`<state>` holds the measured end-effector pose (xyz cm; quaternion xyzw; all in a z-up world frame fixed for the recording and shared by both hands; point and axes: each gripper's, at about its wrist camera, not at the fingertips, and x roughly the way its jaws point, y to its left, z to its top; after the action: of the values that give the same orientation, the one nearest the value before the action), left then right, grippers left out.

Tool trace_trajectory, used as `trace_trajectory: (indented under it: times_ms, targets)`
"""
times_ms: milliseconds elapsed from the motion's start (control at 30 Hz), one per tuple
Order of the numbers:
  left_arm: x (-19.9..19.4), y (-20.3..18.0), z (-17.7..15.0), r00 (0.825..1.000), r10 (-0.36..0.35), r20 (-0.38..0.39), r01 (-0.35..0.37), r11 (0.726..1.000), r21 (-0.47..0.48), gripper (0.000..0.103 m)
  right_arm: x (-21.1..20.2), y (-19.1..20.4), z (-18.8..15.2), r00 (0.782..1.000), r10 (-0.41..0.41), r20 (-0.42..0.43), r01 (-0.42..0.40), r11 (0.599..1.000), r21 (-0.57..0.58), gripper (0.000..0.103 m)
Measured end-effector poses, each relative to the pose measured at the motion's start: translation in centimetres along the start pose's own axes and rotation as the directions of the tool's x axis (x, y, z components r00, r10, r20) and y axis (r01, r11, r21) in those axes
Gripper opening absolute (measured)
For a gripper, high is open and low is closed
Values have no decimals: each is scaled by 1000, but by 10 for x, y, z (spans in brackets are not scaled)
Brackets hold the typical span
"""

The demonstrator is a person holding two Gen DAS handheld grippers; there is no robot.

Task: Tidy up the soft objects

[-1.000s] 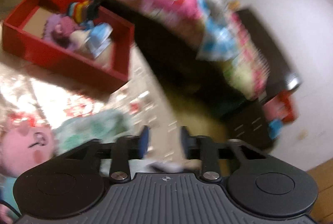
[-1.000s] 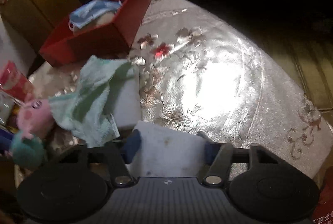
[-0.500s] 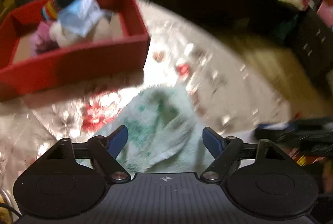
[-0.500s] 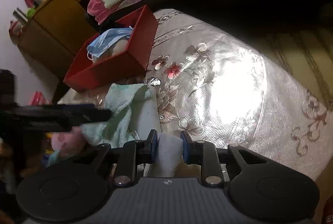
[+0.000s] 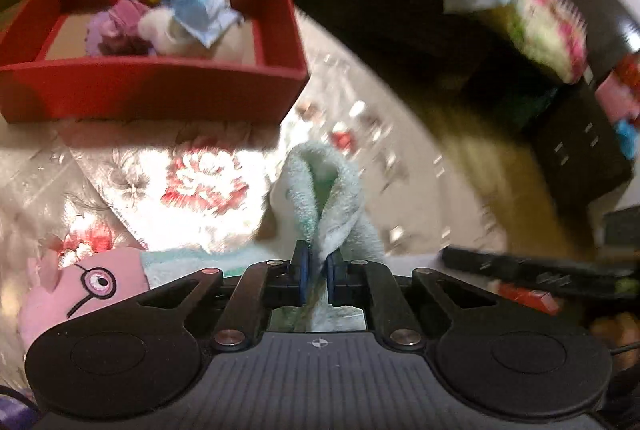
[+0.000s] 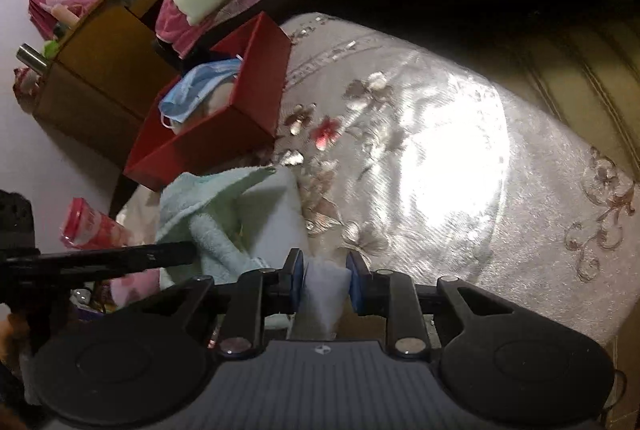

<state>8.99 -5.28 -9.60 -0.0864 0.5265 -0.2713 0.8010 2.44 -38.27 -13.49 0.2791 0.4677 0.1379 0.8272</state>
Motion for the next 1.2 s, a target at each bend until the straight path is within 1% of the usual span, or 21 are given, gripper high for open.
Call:
trace_trajectory:
  times_ms: [100, 233, 300, 367, 433, 467, 500, 533, 600, 667, 700, 767, 867, 900, 933, 967, 1033, 1067, 1100, 1167, 1200]
  targets:
    - [-20, 1, 2, 998, -47, 40, 49, 998, -34, 5, -1, 2, 3, 999, 45, 6, -45, 999, 26, 0]
    - [-41, 9, 5, 988, -121, 96, 130, 987, -94, 5, -9, 8, 7, 995, 88, 46, -89, 995, 34, 0]
    - [-43, 10, 6, 986, -127, 104, 137, 987, -86, 5, -13, 11, 9, 992, 106, 64, -108, 993, 37, 0]
    - [-41, 3, 5, 993, -68, 94, 72, 997, -40, 7, -19, 13, 10, 989, 119, 83, -123, 992, 40, 0]
    - [-30, 0, 2, 997, 1, 80, 0, 1000, -6, 13, -24, 15, 10, 989, 102, 105, -105, 994, 22, 0]
    - [-19, 0, 3, 998, 21, 61, -22, 1000, 13, 22, -25, 14, 10, 989, 106, 107, -109, 994, 29, 0]
    - [-9, -1, 2, 999, 43, 27, -44, 998, 40, 39, -25, 13, 10, 988, 106, 108, -111, 993, 36, 0]
    - [1, -3, 1, 998, 68, -1, -68, 996, 63, 48, -24, 13, 10, 989, 100, 106, -104, 994, 36, 0]
    - [20, -12, -3, 992, 123, -23, -119, 983, 142, 71, -25, 13, 8, 990, 95, 103, -98, 995, 29, 0]
    - [35, -22, -10, 985, 163, -64, -142, 957, 253, 77, -25, 10, 6, 990, 108, 93, -112, 993, 37, 0]
    - [41, -25, -14, 978, 192, -75, -165, 947, 277, 80, -25, 9, 6, 990, 109, 89, -113, 993, 41, 0]
    - [53, -26, -20, 973, 209, -101, -169, 936, 308, 83, -22, 4, 5, 991, 109, 78, -114, 992, 54, 0]
    - [74, -17, -25, 944, 310, -115, -260, 911, 320, 83, -17, -5, 4, 993, 105, 57, -110, 990, 86, 0]
    - [74, -15, -27, 943, 320, -93, -272, 900, 340, 84, -16, -7, 4, 994, 97, 54, -101, 991, 90, 0]
    - [73, -15, -28, 940, 332, -82, -284, 891, 354, 82, -16, -8, 3, 994, 95, 49, -99, 991, 92, 0]
    - [72, -13, -28, 938, 337, -83, -290, 892, 348, 78, -16, -9, 3, 994, 95, 49, -99, 990, 96, 0]
    - [64, -12, -30, 936, 344, -70, -304, 894, 330, 56, -16, -9, 3, 995, 90, 46, -93, 991, 92, 0]
    - [58, -12, -31, 940, 333, -74, -293, 899, 325, 32, -16, -9, 3, 995, 88, 48, -92, 992, 91, 0]
    - [54, -10, -30, 948, 304, -94, -263, 916, 302, 16, -16, -8, 4, 995, 92, 50, -96, 991, 91, 0]
    - [44, -7, -31, 961, 252, -116, -218, 944, 247, 10, -18, -6, 4, 993, 102, 58, -107, 990, 89, 0]
    - [40, -7, -32, 963, 242, -115, -209, 948, 239, 8, -19, -5, 5, 992, 104, 65, -109, 990, 88, 0]
